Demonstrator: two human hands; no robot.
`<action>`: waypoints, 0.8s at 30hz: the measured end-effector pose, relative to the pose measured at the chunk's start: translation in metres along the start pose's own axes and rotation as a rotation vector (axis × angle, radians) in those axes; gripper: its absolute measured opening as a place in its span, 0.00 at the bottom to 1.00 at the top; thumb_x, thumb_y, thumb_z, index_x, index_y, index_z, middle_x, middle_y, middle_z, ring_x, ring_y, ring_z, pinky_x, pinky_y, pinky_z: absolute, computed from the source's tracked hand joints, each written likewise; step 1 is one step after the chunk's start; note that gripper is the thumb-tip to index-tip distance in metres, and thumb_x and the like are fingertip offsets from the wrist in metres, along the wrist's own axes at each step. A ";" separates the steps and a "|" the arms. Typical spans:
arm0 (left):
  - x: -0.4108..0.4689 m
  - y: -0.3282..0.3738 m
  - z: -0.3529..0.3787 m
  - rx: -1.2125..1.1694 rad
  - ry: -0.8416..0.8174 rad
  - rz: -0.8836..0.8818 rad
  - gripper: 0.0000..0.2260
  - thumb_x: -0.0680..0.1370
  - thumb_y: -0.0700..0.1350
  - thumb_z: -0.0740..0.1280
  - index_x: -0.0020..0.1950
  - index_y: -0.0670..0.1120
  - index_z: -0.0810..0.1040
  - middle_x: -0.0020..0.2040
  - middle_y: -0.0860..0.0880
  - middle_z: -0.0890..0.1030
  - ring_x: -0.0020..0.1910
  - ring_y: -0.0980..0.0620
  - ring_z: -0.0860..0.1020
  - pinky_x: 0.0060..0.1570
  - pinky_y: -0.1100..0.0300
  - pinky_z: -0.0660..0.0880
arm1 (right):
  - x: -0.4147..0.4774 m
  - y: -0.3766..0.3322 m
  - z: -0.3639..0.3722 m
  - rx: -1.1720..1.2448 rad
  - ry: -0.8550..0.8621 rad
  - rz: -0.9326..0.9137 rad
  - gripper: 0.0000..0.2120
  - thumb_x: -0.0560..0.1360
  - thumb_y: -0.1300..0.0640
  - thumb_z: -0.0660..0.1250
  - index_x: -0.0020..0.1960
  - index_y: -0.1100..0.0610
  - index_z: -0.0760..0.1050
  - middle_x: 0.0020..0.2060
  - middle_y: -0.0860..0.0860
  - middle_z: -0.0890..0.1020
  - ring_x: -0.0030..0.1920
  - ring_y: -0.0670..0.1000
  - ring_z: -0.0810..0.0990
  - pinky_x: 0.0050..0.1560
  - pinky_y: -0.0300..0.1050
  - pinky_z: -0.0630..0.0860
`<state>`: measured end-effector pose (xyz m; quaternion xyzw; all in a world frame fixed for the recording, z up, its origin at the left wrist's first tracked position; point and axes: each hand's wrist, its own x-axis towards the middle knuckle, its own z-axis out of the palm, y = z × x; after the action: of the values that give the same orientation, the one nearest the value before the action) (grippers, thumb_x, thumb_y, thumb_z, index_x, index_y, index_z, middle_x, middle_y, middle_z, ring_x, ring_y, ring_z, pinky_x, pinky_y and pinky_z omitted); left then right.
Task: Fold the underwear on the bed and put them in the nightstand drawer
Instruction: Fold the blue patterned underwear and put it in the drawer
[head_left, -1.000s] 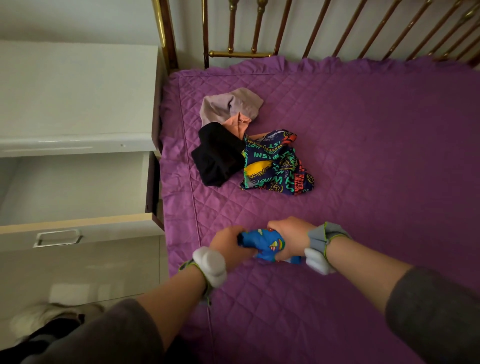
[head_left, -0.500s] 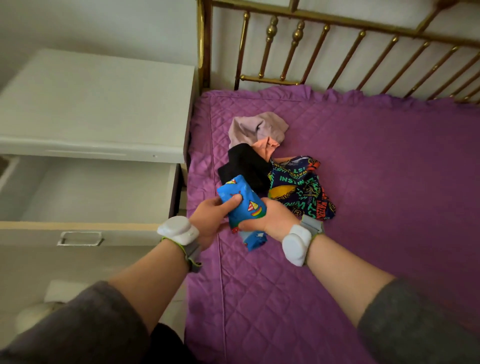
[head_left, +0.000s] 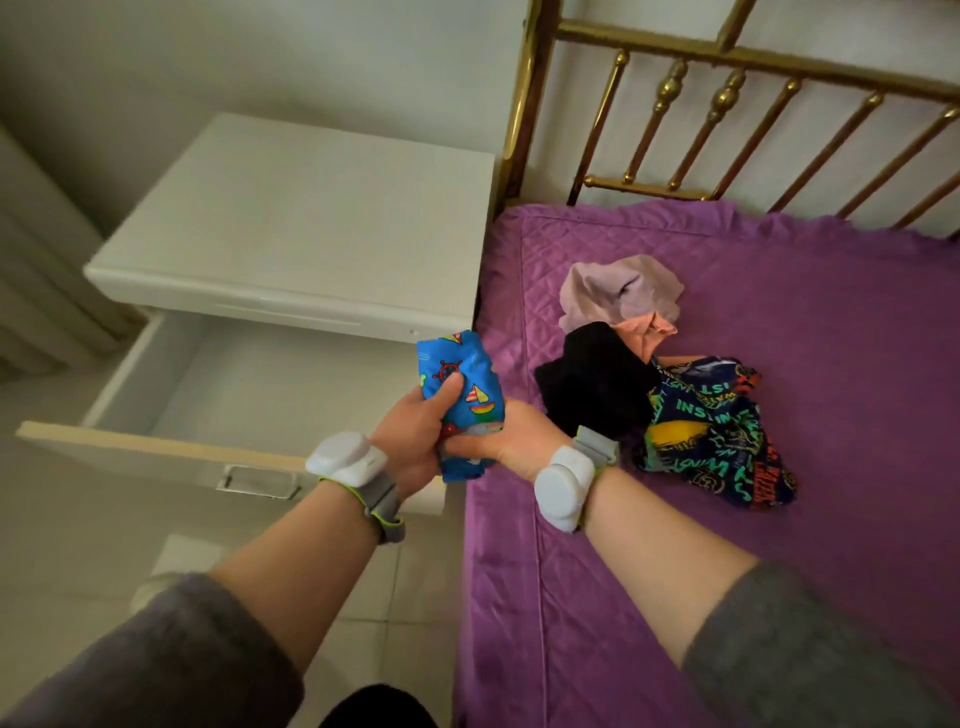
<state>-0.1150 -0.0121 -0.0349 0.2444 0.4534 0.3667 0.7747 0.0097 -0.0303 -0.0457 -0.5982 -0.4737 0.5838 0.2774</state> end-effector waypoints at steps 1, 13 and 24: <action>0.002 0.004 -0.010 0.012 0.010 -0.001 0.12 0.81 0.45 0.59 0.59 0.40 0.75 0.43 0.44 0.84 0.37 0.50 0.84 0.39 0.57 0.82 | 0.007 -0.001 0.007 0.030 -0.020 0.016 0.10 0.63 0.63 0.78 0.41 0.52 0.82 0.42 0.52 0.86 0.43 0.48 0.84 0.49 0.45 0.81; 0.057 0.028 -0.117 0.460 0.224 -0.013 0.16 0.80 0.49 0.60 0.59 0.38 0.75 0.55 0.35 0.81 0.51 0.37 0.81 0.56 0.43 0.77 | 0.091 0.002 0.061 -0.114 -0.165 0.205 0.18 0.71 0.54 0.72 0.59 0.59 0.76 0.48 0.55 0.82 0.48 0.51 0.79 0.52 0.44 0.74; 0.106 0.017 -0.145 0.534 0.160 -0.135 0.26 0.77 0.52 0.65 0.67 0.36 0.64 0.60 0.35 0.78 0.55 0.36 0.79 0.58 0.40 0.76 | 0.167 0.001 0.069 -0.065 0.095 0.224 0.19 0.75 0.62 0.65 0.65 0.53 0.70 0.59 0.62 0.78 0.55 0.63 0.80 0.56 0.62 0.77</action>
<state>-0.2153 0.0884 -0.1464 0.3794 0.6090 0.1998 0.6673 -0.0783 0.1031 -0.1304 -0.6829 -0.4088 0.5667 0.2128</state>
